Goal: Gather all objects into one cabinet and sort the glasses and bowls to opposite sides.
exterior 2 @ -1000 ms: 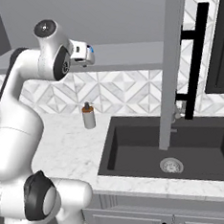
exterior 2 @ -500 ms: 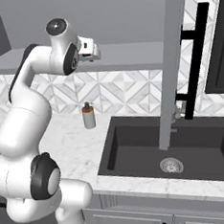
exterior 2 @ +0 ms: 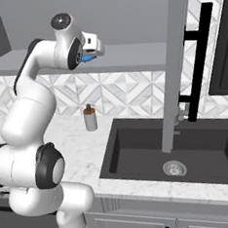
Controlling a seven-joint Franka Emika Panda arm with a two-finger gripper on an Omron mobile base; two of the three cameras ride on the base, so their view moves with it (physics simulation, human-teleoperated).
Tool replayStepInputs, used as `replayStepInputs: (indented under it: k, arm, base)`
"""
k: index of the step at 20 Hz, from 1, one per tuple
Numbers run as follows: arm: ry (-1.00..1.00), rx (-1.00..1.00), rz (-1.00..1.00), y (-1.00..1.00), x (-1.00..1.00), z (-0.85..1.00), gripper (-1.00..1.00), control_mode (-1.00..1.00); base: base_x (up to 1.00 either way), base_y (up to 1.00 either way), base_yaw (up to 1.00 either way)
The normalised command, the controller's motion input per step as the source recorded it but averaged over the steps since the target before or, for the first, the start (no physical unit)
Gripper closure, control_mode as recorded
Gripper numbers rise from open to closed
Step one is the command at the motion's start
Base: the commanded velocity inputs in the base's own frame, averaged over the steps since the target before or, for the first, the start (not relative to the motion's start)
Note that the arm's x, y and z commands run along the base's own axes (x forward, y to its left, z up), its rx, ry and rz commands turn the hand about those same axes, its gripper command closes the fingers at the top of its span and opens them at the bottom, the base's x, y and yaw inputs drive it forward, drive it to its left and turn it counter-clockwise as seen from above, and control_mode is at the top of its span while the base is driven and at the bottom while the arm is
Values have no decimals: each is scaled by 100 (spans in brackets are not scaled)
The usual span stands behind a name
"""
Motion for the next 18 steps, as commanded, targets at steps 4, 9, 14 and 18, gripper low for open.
replayStepInputs:
  k: [4,9,14,18]
  arm:
    - [0,0,0,0,19,0,-100,-100]
    - [0,0,0,0,18,0,-100,-100]
    - [0,0,0,0,9,0,-100,-100]
    - [0,0,0,0,1,0,-100,-100]
  base:
    - [0,0,0]
    - [0,0,0]
    - [0,0,0]
    - [0,0,0]
